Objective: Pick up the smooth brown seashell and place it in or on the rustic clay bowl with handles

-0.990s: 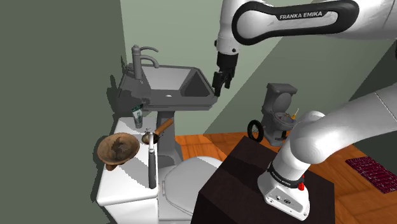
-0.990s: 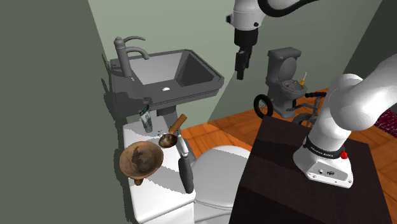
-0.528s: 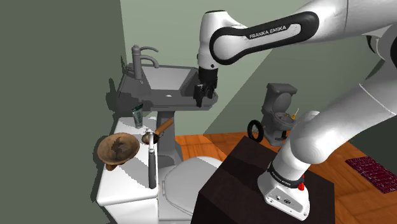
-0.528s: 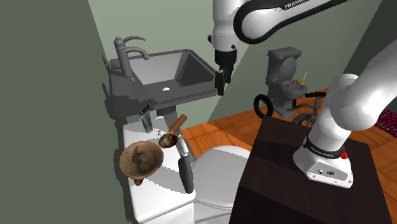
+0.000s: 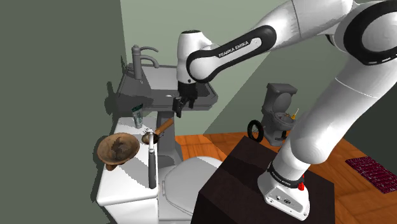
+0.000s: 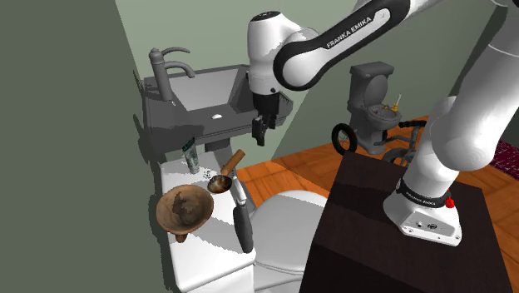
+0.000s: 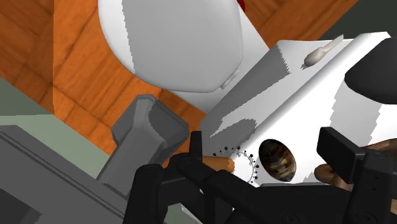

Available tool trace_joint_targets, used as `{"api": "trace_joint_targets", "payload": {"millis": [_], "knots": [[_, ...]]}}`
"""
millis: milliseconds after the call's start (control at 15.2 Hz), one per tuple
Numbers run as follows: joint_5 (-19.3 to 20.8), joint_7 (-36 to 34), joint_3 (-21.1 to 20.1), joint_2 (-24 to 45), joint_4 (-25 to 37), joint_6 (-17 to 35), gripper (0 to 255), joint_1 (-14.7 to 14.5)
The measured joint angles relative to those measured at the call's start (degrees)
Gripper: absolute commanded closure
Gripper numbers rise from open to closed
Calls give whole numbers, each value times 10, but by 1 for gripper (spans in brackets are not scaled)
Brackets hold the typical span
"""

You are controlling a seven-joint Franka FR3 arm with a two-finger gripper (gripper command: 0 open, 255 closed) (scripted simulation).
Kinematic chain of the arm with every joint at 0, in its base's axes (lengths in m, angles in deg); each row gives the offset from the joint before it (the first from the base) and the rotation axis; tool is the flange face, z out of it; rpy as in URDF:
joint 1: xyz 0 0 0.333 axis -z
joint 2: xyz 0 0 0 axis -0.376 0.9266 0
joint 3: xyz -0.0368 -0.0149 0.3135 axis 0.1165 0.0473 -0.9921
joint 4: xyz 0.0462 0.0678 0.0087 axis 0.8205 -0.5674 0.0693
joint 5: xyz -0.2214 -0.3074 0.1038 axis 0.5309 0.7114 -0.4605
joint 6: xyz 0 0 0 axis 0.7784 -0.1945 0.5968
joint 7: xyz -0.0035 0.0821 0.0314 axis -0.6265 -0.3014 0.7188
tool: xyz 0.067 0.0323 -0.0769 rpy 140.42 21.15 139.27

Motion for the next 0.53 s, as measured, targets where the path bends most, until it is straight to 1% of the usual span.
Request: {"api": "trace_joint_targets", "payload": {"millis": [330, 528], "knots": [[34, -38, -10, 114, 60, 61, 0, -6], [57, -65, -12, 181, 108, 82, 0, -18]]}}
